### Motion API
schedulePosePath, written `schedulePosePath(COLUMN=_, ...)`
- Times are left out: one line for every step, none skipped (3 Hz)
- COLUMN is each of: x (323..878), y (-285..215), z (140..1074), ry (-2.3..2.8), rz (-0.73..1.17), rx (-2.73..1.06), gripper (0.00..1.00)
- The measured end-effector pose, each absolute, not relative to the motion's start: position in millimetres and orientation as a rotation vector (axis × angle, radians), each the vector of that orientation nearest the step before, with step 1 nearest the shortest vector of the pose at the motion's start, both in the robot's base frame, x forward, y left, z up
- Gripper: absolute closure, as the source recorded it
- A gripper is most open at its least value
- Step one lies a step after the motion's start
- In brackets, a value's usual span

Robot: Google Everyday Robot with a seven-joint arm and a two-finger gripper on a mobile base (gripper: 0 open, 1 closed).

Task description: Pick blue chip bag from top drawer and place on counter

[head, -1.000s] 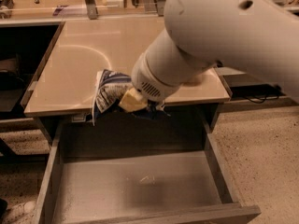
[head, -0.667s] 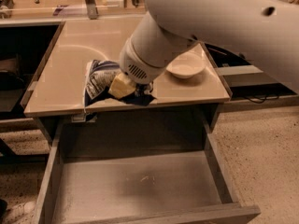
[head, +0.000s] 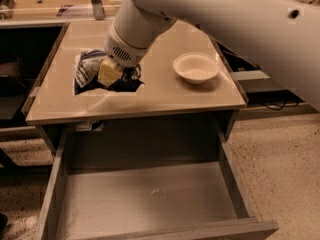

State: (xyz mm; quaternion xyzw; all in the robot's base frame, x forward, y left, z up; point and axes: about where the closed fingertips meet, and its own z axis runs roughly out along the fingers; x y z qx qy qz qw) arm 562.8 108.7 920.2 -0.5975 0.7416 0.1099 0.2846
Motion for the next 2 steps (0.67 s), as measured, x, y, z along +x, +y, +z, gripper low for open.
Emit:
schedulePosePath(x=595, y=133, z=912, ry=1.962, rz=0.326, rx=-1.637, gripper=1.0)
schedulePosePath(x=624, y=152, z=904, ry=1.93, rz=0.37, rx=-1.657, gripper=1.0)
